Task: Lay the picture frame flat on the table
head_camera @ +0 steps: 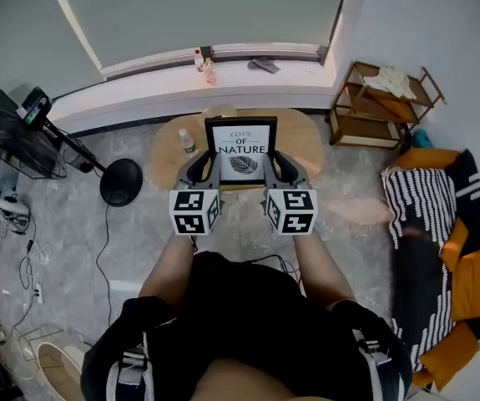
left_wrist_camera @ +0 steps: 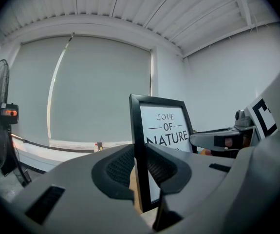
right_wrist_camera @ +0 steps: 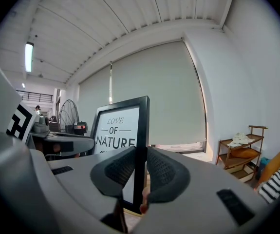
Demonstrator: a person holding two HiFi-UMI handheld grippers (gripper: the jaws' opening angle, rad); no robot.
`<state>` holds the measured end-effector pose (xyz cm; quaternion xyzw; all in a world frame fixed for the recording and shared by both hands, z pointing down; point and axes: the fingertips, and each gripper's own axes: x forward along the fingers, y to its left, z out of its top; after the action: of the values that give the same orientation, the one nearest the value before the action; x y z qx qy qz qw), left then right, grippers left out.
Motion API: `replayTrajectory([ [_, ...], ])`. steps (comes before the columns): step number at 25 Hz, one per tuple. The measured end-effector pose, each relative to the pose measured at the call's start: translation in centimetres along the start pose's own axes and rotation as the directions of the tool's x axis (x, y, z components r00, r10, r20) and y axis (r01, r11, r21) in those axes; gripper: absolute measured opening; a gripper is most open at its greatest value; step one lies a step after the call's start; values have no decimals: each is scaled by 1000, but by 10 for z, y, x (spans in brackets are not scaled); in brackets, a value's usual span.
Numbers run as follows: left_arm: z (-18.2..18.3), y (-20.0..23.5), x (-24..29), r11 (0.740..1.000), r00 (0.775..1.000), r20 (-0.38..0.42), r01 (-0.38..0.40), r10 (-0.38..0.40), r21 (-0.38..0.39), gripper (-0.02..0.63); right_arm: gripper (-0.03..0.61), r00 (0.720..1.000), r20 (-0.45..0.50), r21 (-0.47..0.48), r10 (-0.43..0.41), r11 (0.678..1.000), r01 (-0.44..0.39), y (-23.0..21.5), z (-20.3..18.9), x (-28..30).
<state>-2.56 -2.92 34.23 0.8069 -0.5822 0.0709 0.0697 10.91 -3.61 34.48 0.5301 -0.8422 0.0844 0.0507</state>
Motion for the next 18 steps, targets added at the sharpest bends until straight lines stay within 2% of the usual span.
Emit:
replayTrajectory([
  [5,-1,3,37,1000,1000,-14,3,-3,-2,83,89,1000,-15,14,0,1000,0,-24,-2,30],
  [10,-8,23,79,1000,1000,-29,0,-1,-19,83,89,999,-39,22,1,1000,-1,-38,-9,73],
  [18,0,81,176,999,998,-49,33,-35,-40,83,89,997,-69,13,-28,1000,29,-62,2,179],
])
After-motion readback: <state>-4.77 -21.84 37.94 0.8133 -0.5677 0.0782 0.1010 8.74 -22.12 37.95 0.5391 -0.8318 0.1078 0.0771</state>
